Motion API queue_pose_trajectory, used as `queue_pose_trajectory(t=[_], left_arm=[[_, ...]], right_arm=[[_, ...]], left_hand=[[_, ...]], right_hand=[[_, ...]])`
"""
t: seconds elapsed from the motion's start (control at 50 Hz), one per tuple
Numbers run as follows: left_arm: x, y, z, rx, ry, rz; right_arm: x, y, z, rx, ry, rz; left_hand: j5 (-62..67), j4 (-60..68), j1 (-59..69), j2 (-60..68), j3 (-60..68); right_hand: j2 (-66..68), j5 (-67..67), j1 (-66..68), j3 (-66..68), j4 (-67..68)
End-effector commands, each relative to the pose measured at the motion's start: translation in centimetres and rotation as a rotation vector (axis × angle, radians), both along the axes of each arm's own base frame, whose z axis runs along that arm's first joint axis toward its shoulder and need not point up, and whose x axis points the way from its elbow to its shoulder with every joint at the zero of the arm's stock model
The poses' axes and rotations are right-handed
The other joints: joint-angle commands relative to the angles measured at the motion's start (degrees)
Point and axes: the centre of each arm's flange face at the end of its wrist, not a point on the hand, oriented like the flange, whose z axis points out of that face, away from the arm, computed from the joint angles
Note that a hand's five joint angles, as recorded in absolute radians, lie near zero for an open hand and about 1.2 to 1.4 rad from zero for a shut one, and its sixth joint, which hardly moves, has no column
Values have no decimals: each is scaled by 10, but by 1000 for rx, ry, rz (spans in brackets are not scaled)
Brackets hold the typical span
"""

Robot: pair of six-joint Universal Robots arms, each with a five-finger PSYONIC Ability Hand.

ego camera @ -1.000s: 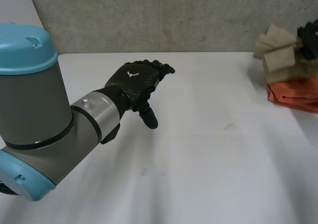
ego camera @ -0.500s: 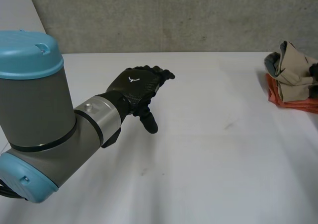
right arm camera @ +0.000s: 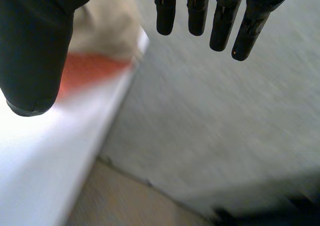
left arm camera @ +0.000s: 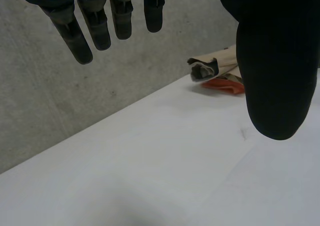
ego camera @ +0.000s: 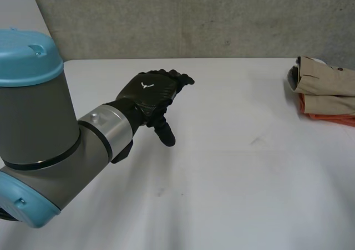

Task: Fold the laundry.

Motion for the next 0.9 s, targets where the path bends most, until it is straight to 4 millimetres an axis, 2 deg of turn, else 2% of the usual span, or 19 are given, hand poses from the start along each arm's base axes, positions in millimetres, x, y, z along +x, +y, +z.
queue_pose_trajectory(t=[0.02, 0.1, 0.14, 0.16, 0.18, 0.2, 0.24, 0.26, 0.32, 0.34, 0.4, 0.42, 0.48, 0.5, 0.56, 0.58, 0.66, 0.74, 0.9], left_arm=[[8, -4, 8, -17, 14, 25], [14, -8, 15, -30, 26, 46], [17, -9, 18, -37, 37, 56], [19, -10, 21, -43, 46, 64], [20, -12, 23, -47, 51, 72], [21, -13, 25, -56, 63, 85], [23, -15, 29, -71, 75, 104], [24, -16, 30, -76, 80, 112], [32, -20, 36, -100, 94, 160], [34, -21, 38, -109, 99, 174], [42, -26, 43, -135, 113, 220], [43, -27, 44, -141, 116, 227], [49, -29, 48, -155, 123, 253], [51, -30, 48, -157, 123, 259], [61, -37, 47, -157, 118, 305], [68, -40, 46, -155, 113, 337], [80, -47, 40, -138, 101, 408], [84, -47, 33, -120, 94, 423], [86, -45, 28, -127, 99, 428]], right_arm=[[-50, -6, 47, -57, 323, -249], [-52, -12, 87, -240, 318, -292], [-35, -9, 114, -349, 255, -274], [-14, -4, 135, -424, 202, -240], [-2, -1, 145, -458, 173, -218], [25, 6, 160, -517, 90, -156], [48, 11, 165, -538, 10, -93], [72, 16, 162, -533, -82, -18], [107, 28, 154, -494, -211, 103], [131, 42, 155, -477, -275, 190], [164, 70, 160, -459, -355, 300], [184, 85, 153, -426, -402, 350], [209, 106, 136, -376, -437, 403], [227, 121, 125, -346, -459, 449], [252, 148, 116, -330, -474, 515], [265, 165, 108, -313, -483, 546], [283, 193, 90, -283, -485, 573], [290, 207, 78, -251, -479, 565], [288, 206, 81, -280, -472, 500]], left_hand=[[-17, -7, 12, -7, -8], [-19, -9, 10, -9, -9], [-19, -9, 10, -9, -9], [-20, -10, 8, -10, -11], [-20, -10, 8, -10, -11], [-20, -10, 8, -10, -11], [-20, -10, 8, -10, -11], [-22, -12, 7, -12, -13], [-24, -14, 5, -14, -14], [-24, -14, 5, -14, -14], [-24, -14, 5, -14, -14], [-24, -14, 5, -14, -14], [-25, -15, 3, -15, -16], [-25, -15, 3, -15, -16], [-25, -15, 3, -15, -16], [-25, -15, 3, -15, -16], [-25, -15, 3, -15, -16], [-25, -15, 3, -15, -16], [-25, -15, 3, -15, -16]], right_hand=[[-23, -37, -10, -21, -32], [-23, -37, -10, -21, -32], [-23, -37, -10, -21, -32], [-23, -37, -10, -21, -32], [-23, -37, -10, -21, -32], [-23, -37, -10, -21, -32], [-23, -37, -10, -21, -32], [-23, -37, -10, -21, -32], [-23, -37, -10, -21, -32], [-23, -37, -10, -21, -32], [-23, -37, -10, -21, -32], [-23, -37, -10, -21, -32], [-23, -37, -10, -21, -32], [-23, -37, -10, -21, -32], [-23, -37, -10, -21, -32], [-23, -37, -10, -21, -32], [-23, -37, -10, -21, -32], [-23, -37, -10, -21, -32], [-23, -37, -10, -21, -32]])
